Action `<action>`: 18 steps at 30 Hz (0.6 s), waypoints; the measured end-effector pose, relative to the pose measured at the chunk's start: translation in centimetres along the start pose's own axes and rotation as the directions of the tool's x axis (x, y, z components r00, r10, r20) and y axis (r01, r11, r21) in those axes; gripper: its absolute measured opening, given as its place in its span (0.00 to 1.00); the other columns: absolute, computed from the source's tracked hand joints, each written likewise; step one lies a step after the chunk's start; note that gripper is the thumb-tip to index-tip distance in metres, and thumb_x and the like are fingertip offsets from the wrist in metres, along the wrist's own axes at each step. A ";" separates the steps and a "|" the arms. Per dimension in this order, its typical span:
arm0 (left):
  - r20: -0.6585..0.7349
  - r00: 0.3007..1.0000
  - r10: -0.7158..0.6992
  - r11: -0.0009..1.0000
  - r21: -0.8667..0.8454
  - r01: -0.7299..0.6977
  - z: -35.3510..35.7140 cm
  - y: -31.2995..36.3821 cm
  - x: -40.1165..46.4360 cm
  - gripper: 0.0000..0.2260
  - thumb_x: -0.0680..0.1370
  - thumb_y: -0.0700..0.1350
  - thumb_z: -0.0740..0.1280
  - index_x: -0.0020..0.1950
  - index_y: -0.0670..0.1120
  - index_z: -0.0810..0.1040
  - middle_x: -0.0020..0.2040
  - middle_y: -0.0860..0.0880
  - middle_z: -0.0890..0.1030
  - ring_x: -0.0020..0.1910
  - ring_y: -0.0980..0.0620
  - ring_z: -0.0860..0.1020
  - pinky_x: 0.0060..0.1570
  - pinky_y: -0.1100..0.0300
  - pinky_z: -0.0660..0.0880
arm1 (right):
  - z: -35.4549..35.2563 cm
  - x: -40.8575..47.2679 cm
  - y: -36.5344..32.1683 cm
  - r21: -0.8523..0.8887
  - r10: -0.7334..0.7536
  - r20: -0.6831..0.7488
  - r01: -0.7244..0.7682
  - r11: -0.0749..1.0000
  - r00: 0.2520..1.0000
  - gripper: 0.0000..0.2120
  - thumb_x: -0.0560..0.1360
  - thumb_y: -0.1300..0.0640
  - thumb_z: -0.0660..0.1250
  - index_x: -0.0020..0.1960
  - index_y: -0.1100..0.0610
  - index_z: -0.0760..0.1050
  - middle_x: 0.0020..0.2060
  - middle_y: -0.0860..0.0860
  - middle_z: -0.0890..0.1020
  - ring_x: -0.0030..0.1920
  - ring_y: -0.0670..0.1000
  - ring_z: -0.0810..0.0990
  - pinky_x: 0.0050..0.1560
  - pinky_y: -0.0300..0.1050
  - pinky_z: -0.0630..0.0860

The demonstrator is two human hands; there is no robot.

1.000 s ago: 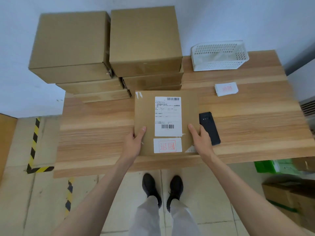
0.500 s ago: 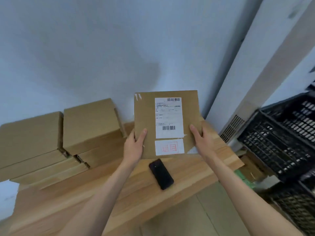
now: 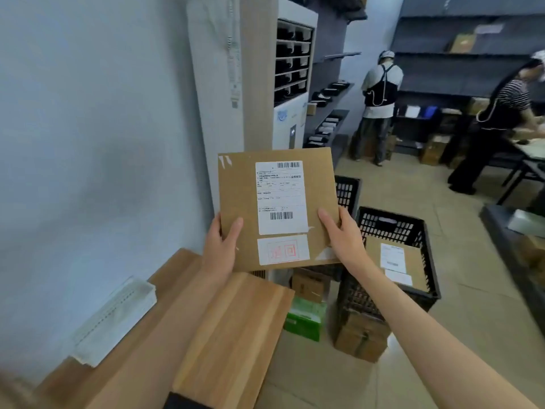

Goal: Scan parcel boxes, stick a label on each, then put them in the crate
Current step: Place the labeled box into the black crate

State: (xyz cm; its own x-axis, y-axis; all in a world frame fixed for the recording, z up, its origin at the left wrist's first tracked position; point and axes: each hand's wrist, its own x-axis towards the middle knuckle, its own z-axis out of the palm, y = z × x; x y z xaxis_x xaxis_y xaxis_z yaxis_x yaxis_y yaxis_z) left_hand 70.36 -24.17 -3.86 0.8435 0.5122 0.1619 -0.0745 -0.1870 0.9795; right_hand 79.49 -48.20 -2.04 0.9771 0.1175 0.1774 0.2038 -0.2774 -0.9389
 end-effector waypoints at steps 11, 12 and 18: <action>0.404 0.912 0.072 0.994 -0.106 -0.032 17.3 3.5 2.5 0.23 0.83 0.56 0.63 0.78 0.55 0.66 0.64 0.57 0.80 0.58 0.56 0.81 0.53 0.58 0.79 | -15.2 -0.1 3.7 -0.019 0.103 -0.341 -0.117 0.993 0.934 0.21 0.82 0.43 0.63 0.67 0.56 0.72 0.56 0.47 0.81 0.53 0.46 0.81 0.47 0.39 0.78; 0.424 0.903 0.072 0.994 -0.108 -0.029 18.7 3.6 2.7 0.24 0.83 0.56 0.63 0.78 0.55 0.65 0.64 0.57 0.80 0.59 0.56 0.80 0.55 0.57 0.79 | -16.1 0.2 4.1 -0.019 0.110 -0.360 -0.125 0.992 0.927 0.20 0.82 0.43 0.63 0.66 0.55 0.72 0.55 0.46 0.81 0.52 0.44 0.81 0.44 0.37 0.76; 0.494 0.865 0.089 0.995 -0.083 -0.055 27.3 3.0 5.6 0.25 0.82 0.57 0.63 0.79 0.57 0.64 0.63 0.59 0.80 0.58 0.55 0.81 0.61 0.47 0.79 | -21.7 4.4 8.3 -0.049 0.113 -0.426 -0.147 0.988 0.898 0.19 0.81 0.43 0.63 0.65 0.55 0.73 0.56 0.49 0.82 0.51 0.43 0.80 0.42 0.36 0.74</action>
State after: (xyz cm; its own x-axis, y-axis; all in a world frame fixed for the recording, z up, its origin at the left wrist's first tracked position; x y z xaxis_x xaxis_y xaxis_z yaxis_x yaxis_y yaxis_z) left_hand 89.37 -44.78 -3.29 0.9857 0.0122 0.1681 -0.1646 -0.1451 0.9756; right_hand 86.79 -70.66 -2.63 0.9261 -0.3320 0.1792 0.0606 -0.3381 -0.9392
